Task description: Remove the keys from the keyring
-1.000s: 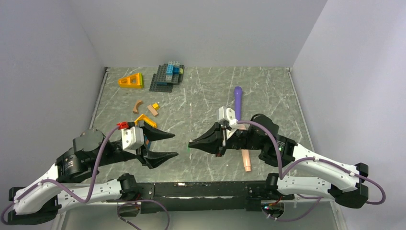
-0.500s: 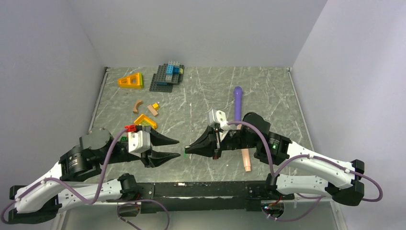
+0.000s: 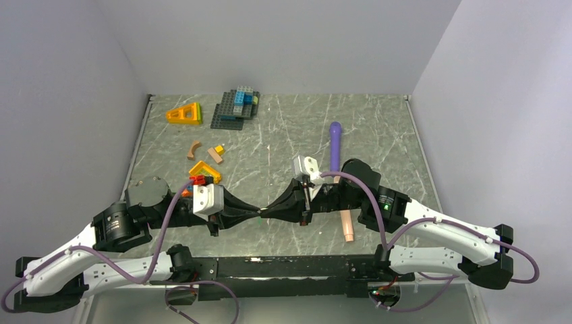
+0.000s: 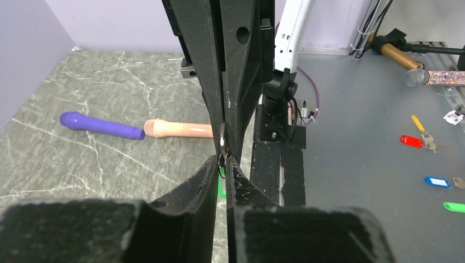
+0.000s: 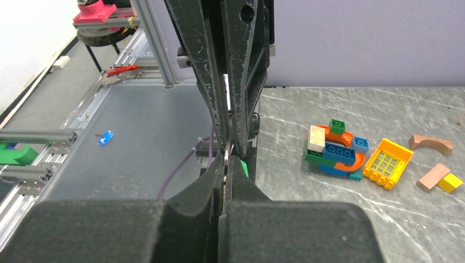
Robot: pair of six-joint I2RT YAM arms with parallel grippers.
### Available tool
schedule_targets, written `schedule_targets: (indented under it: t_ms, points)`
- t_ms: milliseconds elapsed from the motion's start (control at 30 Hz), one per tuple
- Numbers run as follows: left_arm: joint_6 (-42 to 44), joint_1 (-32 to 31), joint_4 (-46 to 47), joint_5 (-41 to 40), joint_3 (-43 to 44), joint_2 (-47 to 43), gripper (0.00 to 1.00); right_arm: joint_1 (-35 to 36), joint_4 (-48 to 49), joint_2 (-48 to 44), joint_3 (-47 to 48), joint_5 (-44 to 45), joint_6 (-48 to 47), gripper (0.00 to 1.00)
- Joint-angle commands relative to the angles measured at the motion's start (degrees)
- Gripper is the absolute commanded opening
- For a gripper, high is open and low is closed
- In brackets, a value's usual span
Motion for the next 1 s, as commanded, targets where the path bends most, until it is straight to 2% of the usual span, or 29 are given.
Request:
schedule_targets:
  t_ms: [0, 100, 267, 433, 967]
  points:
    - [0.3, 0.1, 1.7, 0.4, 1.9, 1.0, 0.12, 0.5, 1.9, -0.3, 2.5, -1.1, -0.2, 0.0]
    - [0.4, 0.1, 1.3, 0.4, 2.2, 1.3, 0.0, 0.6, 1.7, 0.0, 2.7, -1.3, -0.3, 0.0]
    - [-0.3, 0.1, 2.4, 0.0, 1.8, 1.0, 0.0, 0.7, 2.1, 0.1, 3.1, -1.6, -0.3, 0.0]
    - [-3.0, 0.1, 7.4, -0.2, 0.2, 0.2, 0.0, 0.7, 5.8, -0.4, 2.1, -0.8, 0.2, 0.0]
    - [-11.5, 0.1, 31.3, -8.0, -9.2, -2.5, 0.0, 0.7, 33.0, -0.1, -3.3, 6.6, 5.1, 0.0]
